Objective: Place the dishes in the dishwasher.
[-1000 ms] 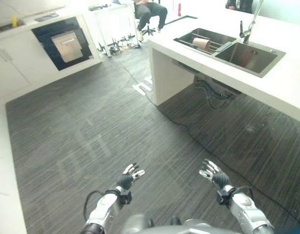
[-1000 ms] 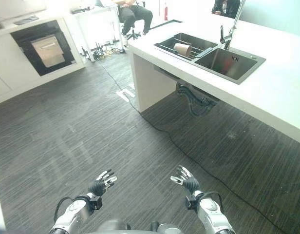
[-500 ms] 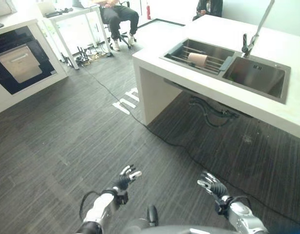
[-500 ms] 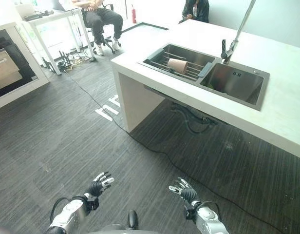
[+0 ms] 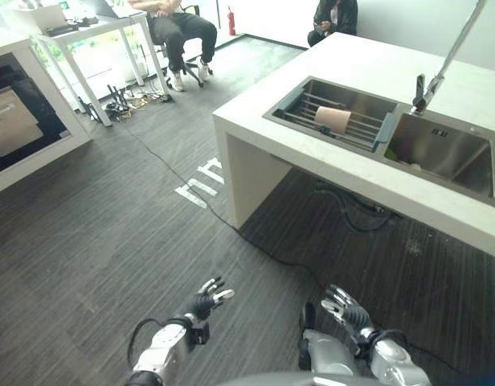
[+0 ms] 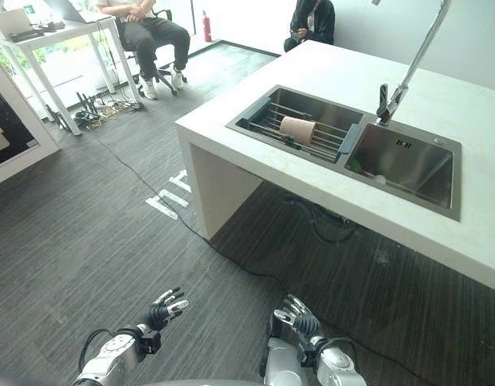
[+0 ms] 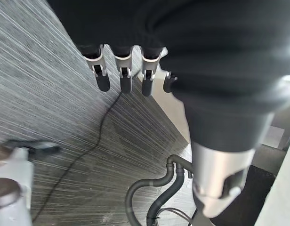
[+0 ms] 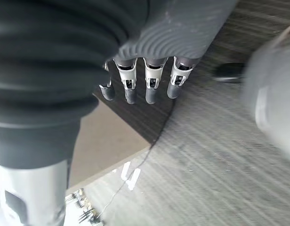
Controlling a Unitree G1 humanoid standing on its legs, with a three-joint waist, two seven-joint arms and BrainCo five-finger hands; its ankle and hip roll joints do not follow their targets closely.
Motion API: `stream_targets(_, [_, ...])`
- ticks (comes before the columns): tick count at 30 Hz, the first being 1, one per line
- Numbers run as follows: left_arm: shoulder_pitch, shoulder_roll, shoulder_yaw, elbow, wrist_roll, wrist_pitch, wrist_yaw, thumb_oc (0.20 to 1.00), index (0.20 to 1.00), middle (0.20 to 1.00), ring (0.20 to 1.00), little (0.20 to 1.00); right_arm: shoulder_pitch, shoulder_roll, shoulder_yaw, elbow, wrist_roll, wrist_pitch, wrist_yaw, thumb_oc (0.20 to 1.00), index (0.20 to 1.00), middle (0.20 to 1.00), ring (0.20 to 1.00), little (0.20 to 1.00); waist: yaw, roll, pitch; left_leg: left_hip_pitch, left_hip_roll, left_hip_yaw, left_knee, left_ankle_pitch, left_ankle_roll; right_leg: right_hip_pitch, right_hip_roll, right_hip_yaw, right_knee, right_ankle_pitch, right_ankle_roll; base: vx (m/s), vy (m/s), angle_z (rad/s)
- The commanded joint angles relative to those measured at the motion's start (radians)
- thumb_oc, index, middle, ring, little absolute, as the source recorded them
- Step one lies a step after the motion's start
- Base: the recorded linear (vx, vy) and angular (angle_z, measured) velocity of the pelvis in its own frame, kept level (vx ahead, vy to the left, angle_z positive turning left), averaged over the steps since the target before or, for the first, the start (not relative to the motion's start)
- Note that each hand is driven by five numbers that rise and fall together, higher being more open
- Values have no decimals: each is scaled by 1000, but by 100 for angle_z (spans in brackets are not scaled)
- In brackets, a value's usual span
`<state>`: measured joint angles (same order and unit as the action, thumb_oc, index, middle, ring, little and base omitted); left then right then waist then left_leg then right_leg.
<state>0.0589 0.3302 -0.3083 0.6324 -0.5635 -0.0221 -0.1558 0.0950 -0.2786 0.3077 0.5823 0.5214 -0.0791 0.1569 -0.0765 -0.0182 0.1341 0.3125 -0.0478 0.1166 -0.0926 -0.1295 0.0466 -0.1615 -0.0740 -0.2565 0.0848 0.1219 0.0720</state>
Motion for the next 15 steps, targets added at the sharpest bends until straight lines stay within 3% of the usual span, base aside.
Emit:
stream_targets(1, [-26,-8,5,-49,20,-54,6,1000,1000,1000,1000,1000,-46,-34,22,-27,23,-20,-11,1000,1000,1000,1000,1000,-10,2,-11,-122,1,8,76,73,-13,106,12,59,-23,-7,16,291,-251,-23])
stream_targets(3, [-29,-16,2,-54,18,-57,16,1000,1000,1000,1000,1000,-53,-50,21,-23,20,-14,1,1000,1000,1000,1000,1000,-16,-1,-11,-140,5,26,190,48,-25,123,29,64,-9,-41,-16,236,-244,-47])
stream_targets(7, [-30,-26,11,-65,13,-69,19,1000,1000,1000,1000,1000,-52,-79,33,-37,13,-10,10,1000,1000,1000,1000,1000,-2,-16,7,-279,50,20,550,181,-87,185,45,84,-22,-86,-77,178,-231,-43])
stream_targets(9, [-26,-25,22,-73,13,-62,19,1000,1000,1000,1000,1000,-52,-84,36,-41,19,-2,4,1000,1000,1000,1000,1000,11,-17,13,-333,61,2,582,198,-84,210,50,96,-28,-95,-87,217,-95,-42])
stream_targets(12, [-8,-20,38,-88,6,-72,22,1000,1000,1000,1000,1000,-64,-72,37,-25,3,12,5,1000,1000,1000,1000,1000,30,-8,10,-313,66,-31,365,181,-73,234,72,155,-23,-121,-70,279,98,-61])
stream_targets(14, [-1,-21,44,-87,-4,-75,27,1000,1000,1000,1000,1000,-68,-72,41,-16,2,19,1,1000,1000,1000,1000,1000,44,0,3,-317,68,-101,204,211,-85,248,89,199,-30,-134,-65,283,182,-81])
stream_targets(15, [5,-24,48,-92,1,-72,30,1000,1000,1000,1000,1000,-70,-72,45,-6,6,19,-7,1000,1000,1000,1000,1000,62,6,2,-337,81,-168,107,255,-106,271,98,239,-46,-143,-62,327,203,-101])
